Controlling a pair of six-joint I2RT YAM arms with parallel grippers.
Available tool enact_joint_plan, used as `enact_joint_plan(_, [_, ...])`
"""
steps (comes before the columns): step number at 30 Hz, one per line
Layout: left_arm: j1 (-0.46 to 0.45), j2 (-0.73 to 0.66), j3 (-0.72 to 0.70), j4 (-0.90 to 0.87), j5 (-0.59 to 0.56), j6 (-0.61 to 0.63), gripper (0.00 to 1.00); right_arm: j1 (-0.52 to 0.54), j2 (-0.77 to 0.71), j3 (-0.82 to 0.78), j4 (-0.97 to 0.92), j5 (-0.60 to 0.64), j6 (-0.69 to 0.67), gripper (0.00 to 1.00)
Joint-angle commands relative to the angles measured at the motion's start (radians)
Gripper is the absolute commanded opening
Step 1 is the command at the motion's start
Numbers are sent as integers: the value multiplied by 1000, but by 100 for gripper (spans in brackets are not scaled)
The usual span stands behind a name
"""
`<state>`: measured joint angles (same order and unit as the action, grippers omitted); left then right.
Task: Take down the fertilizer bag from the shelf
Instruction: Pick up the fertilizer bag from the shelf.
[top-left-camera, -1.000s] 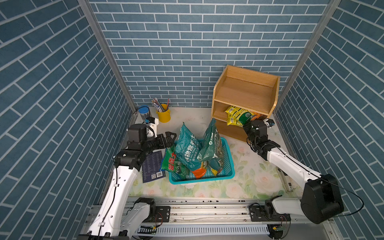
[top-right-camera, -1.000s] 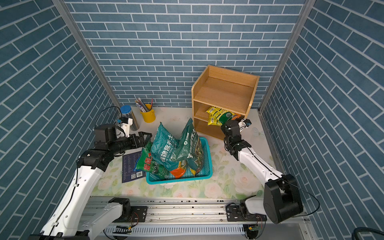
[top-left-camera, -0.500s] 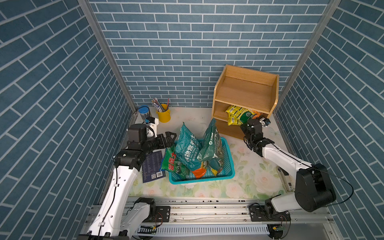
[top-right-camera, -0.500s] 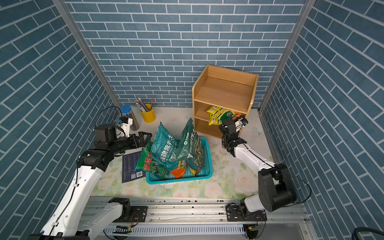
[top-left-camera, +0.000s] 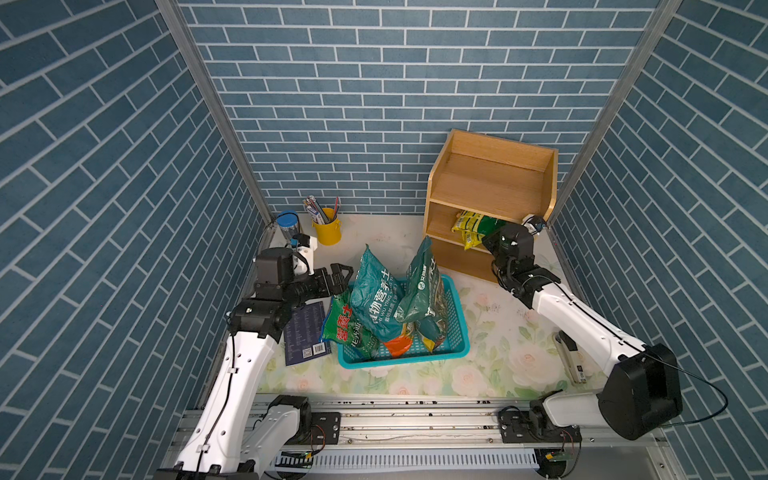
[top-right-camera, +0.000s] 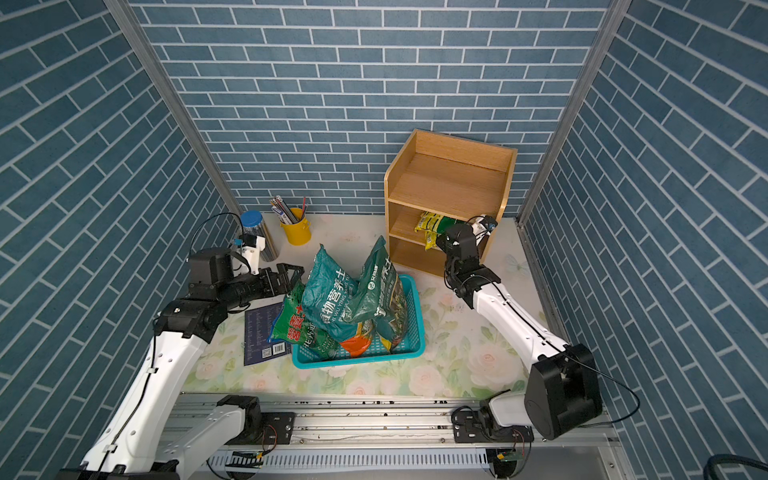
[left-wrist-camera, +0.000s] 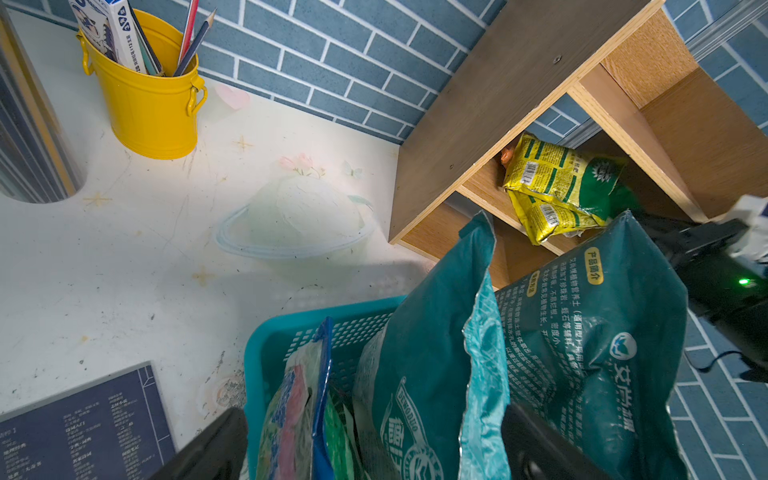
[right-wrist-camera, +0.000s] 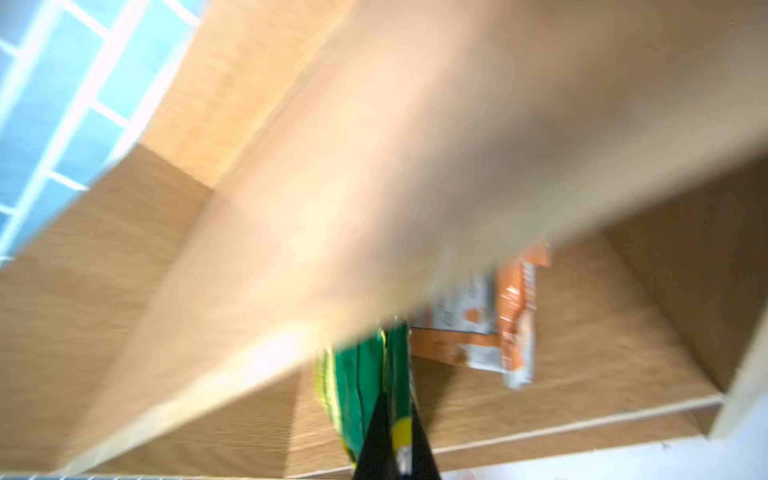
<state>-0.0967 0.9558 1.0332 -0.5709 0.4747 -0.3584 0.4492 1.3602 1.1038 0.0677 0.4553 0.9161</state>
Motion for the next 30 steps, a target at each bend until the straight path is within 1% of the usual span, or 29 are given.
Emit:
enact_joint_plan(1, [-1,1,-10,6,1,10,100,22,-46,64,-20,57,-105,0])
enact_joint_plan(8, [-1,1,-10,6,1,10,100,47,-50,112,-53,55,-146,0])
enact_joint_plan(15, [-1,1,-10,6,1,10,100,103,-93,130,-66,47,-192,0])
enact_joint_plan(23, [-1,1,-10,6,1,9,100,119,-164,178,-140,-69,-236,0])
enact_joint_plan(30, [-1,3,-10,6,-1,9,100,120,-241,151,-169,-152,-250,0])
